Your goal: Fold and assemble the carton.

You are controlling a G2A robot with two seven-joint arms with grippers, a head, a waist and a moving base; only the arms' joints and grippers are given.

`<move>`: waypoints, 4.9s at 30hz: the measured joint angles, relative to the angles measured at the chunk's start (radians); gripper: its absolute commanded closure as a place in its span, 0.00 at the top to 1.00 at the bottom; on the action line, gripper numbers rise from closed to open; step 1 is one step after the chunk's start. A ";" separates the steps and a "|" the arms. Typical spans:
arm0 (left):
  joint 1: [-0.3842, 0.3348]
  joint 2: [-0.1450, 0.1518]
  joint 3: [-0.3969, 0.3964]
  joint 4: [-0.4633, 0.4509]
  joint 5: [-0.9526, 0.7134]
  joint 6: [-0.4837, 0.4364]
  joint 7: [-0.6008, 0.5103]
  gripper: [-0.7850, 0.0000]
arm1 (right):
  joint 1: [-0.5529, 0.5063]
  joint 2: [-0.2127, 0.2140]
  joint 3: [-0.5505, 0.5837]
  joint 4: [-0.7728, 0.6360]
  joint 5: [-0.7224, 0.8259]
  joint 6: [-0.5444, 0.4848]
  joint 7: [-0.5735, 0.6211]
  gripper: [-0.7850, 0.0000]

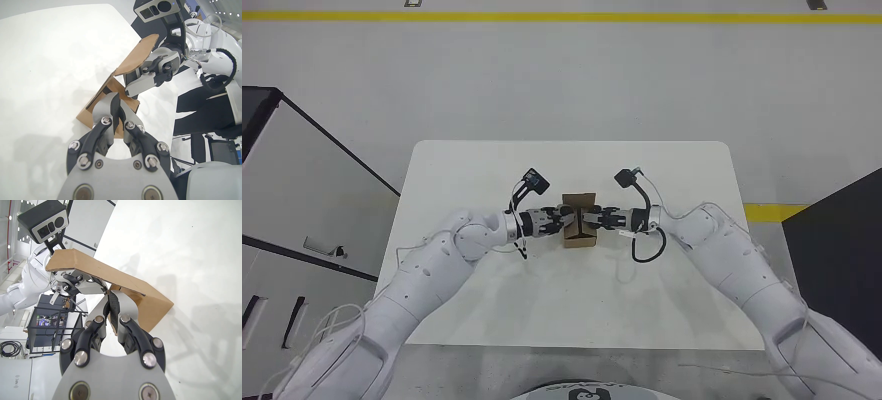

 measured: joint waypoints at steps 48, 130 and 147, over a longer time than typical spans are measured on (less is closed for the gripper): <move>0.007 -0.021 -0.039 0.020 0.006 -0.022 -0.034 0.00 | -0.011 -0.018 0.029 -0.004 -0.048 0.018 0.024 0.00; 0.264 0.031 -0.261 -0.131 -0.301 -0.231 0.065 1.00 | -0.145 0.048 0.267 -0.049 0.637 -0.138 0.281 1.00; 0.319 0.028 -0.282 -0.152 -0.145 -0.213 0.209 0.00 | -0.163 0.045 0.293 -0.078 0.488 -0.150 0.146 0.44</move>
